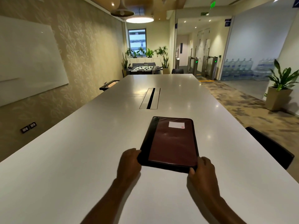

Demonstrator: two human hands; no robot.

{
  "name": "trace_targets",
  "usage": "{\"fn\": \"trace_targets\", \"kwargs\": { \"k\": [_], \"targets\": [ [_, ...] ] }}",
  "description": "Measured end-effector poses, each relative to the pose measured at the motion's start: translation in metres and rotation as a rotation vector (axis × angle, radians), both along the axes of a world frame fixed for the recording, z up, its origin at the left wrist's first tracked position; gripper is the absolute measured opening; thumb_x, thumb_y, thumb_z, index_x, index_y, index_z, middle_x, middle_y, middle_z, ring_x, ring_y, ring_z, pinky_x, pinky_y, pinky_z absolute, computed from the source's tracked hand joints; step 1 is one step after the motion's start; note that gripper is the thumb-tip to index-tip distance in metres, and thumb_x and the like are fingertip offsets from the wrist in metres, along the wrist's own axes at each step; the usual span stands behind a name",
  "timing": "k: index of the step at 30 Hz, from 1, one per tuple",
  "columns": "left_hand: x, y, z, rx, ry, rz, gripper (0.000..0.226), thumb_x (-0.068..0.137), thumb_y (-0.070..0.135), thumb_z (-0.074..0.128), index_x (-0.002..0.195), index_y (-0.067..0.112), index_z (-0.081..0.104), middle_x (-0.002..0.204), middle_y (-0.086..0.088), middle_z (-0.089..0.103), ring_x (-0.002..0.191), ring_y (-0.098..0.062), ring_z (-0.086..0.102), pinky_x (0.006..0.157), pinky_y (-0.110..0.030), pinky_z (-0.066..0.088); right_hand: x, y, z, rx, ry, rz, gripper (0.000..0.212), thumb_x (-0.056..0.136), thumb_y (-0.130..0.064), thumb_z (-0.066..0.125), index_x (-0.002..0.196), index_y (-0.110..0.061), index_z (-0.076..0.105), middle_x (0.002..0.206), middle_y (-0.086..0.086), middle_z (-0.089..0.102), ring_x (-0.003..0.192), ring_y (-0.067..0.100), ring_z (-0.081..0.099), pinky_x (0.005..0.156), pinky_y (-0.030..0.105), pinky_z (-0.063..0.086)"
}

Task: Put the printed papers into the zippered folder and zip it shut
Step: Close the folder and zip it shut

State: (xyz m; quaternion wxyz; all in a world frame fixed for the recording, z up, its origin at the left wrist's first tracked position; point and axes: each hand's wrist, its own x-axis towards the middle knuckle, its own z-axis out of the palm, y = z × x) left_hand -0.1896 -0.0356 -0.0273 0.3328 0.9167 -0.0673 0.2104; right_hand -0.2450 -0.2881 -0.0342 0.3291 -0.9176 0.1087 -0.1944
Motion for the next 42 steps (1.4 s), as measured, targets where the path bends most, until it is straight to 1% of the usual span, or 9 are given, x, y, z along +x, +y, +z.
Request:
{"fn": "trace_targets", "kwargs": {
  "k": [2, 3, 6, 8, 12, 17, 27, 37, 42],
  "targets": [
    [0.008, 0.026, -0.001, 0.150, 0.168, 0.036, 0.042, 0.075, -0.005, 0.051, 0.110, 0.011, 0.070, 0.113, -0.005, 0.068, 0.108, -0.023, 0.060, 0.092, -0.035, 0.048, -0.007, 0.022, 0.000, 0.055, -0.010, 0.049, 0.016, 0.085, -0.012, 0.062, 0.100, -0.011, 0.065, 0.103, 0.005, 0.058, 0.096, 0.025, 0.057, 0.079, 0.033, 0.047],
    [0.010, 0.037, -0.001, 0.221, 0.257, 0.024, 0.037, 0.078, -0.002, 0.053, 0.107, 0.013, 0.071, 0.112, -0.003, 0.068, 0.107, -0.022, 0.060, 0.089, -0.033, 0.047, -0.010, 0.035, -0.001, 0.123, 0.008, 0.089, 0.014, 0.086, -0.014, 0.064, 0.099, -0.012, 0.067, 0.101, 0.004, 0.060, 0.094, 0.022, 0.059, 0.076, 0.029, 0.044],
    [0.010, 0.055, 0.002, 0.374, 0.329, 0.006, 0.016, 0.076, 0.011, 0.053, 0.060, 0.014, 0.054, 0.064, 0.000, 0.057, 0.065, -0.017, 0.054, 0.054, -0.032, 0.035, -0.013, 0.078, -0.004, 0.250, 0.116, 0.193, 0.014, 0.086, -0.026, 0.067, 0.096, -0.016, 0.069, 0.092, -0.002, 0.062, 0.074, 0.003, 0.057, 0.060, 0.014, 0.036],
    [0.008, 0.058, 0.005, 0.334, 0.313, -0.006, 0.021, 0.072, 0.013, 0.053, 0.054, 0.013, 0.042, 0.055, -0.005, 0.048, 0.054, -0.015, 0.041, 0.050, -0.032, 0.025, -0.010, 0.108, -0.005, 0.235, 0.136, 0.235, 0.010, 0.084, -0.031, 0.066, 0.088, -0.022, 0.067, 0.086, -0.004, 0.060, 0.068, 0.002, 0.052, 0.057, 0.014, 0.033],
    [0.007, 0.064, 0.002, 0.236, 0.310, -0.052, 0.017, 0.079, 0.015, 0.056, 0.074, 0.021, 0.071, 0.072, 0.003, 0.067, 0.065, -0.011, 0.058, 0.053, -0.026, 0.039, 0.002, 0.164, -0.013, 0.105, 0.180, 0.213, 0.031, 0.081, -0.042, 0.059, 0.060, -0.025, 0.044, 0.081, -0.004, 0.053, 0.077, 0.013, 0.052, 0.062, 0.030, 0.035],
    [0.010, 0.074, -0.001, 0.169, 0.327, -0.133, 0.021, 0.082, 0.013, 0.056, 0.082, 0.026, 0.072, 0.081, 0.010, 0.069, 0.075, -0.007, 0.061, 0.066, -0.027, 0.049, 0.021, 0.205, -0.020, -0.023, 0.125, 0.104, 0.036, 0.085, -0.052, 0.053, 0.093, -0.020, 0.067, 0.098, -0.003, 0.064, 0.095, 0.019, 0.056, 0.076, 0.033, 0.048],
    [0.029, 0.093, -0.001, 0.121, 0.282, -0.380, 0.023, 0.085, 0.003, 0.060, 0.089, 0.018, 0.078, 0.090, 0.001, 0.076, 0.087, -0.013, 0.068, 0.078, -0.031, 0.052, 0.034, 0.232, -0.023, -0.077, 0.156, -0.101, 0.023, 0.095, -0.034, 0.045, 0.095, -0.025, 0.067, 0.095, -0.004, 0.067, 0.095, 0.020, 0.056, 0.078, 0.035, 0.041],
    [0.034, 0.096, -0.013, 0.218, 0.188, -0.291, 0.031, 0.087, 0.009, 0.052, 0.097, 0.028, 0.074, 0.093, 0.006, 0.071, 0.086, -0.014, 0.062, 0.069, -0.026, 0.043, 0.034, 0.212, -0.020, -0.161, 0.185, -0.208, 0.021, 0.096, -0.027, 0.044, 0.094, -0.023, 0.064, 0.091, -0.003, 0.067, 0.089, 0.020, 0.057, 0.074, 0.036, 0.036],
    [0.034, 0.095, -0.011, 0.302, 0.201, -0.212, 0.037, 0.081, 0.007, 0.049, 0.095, 0.034, 0.070, 0.087, 0.010, 0.067, 0.079, -0.012, 0.059, 0.064, -0.026, 0.044, 0.027, 0.166, -0.016, -0.285, 0.250, -0.259, 0.010, 0.090, -0.021, 0.055, 0.089, -0.023, 0.065, 0.086, -0.005, 0.066, 0.085, 0.020, 0.058, 0.070, 0.035, 0.036]
  ]
}}
